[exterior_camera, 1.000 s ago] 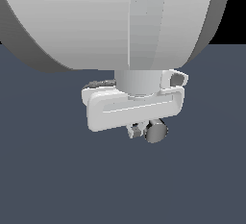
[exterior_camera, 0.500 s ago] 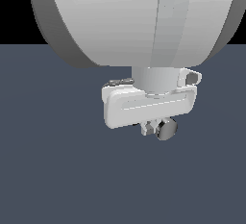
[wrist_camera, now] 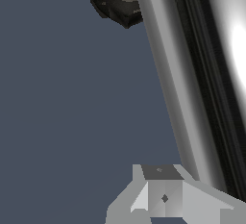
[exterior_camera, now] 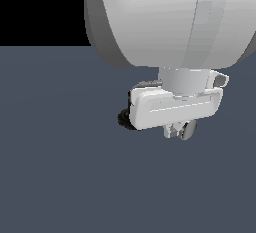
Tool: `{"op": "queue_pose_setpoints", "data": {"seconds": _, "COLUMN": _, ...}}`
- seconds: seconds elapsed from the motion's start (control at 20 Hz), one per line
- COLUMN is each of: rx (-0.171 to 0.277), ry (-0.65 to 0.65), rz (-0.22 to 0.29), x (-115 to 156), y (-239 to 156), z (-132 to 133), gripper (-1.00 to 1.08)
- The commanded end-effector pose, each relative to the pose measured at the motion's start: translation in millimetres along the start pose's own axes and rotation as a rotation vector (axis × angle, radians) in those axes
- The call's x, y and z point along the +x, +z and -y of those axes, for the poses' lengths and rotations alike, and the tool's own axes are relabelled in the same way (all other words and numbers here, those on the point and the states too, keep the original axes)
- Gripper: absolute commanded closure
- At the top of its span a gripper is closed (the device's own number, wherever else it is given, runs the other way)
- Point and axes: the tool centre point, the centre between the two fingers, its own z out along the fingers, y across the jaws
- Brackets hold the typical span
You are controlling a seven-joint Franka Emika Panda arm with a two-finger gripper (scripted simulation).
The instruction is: Turn on the faucet by rotating a designated handle.
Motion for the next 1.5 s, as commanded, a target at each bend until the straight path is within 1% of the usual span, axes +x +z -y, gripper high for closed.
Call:
{"op": "queue_pose_setpoints", "data": {"seconds": 0.0, "rx": -0.011, "ry": -0.007, "rz": -0.014, "x": 9.3, "y": -2.9, "z": -13.3, "gripper": 1.08}}
{"op": "queue_pose_setpoints", "data": {"seconds": 0.95, "rx": -0.01, "ry": -0.007, "rz": -0.014, "x": 15.8, "y": -3.8, "z": -87.4, "gripper": 1.08}}
{"op": "queue_pose_setpoints", "data": {"seconds": 1.0, "rx": -0.01, "ry": -0.007, "rz": -0.014, "x": 15.8, "y": -3.8, "z": -87.4, "gripper": 1.08}}
{"op": "queue_pose_setpoints", "data": {"seconds": 1.05, "rx": 0.0, "ry": -0.023, "rz": -0.006, "x": 16.5, "y": -0.8, "z": -74.2, "gripper": 1.08}}
{"op": "queue_pose_setpoints", "data": {"seconds": 1.45, "rx": -0.001, "ry": -0.02, "rz": -0.007, "x": 37.3, "y": -1.4, "z": -93.6, "gripper": 1.08}}
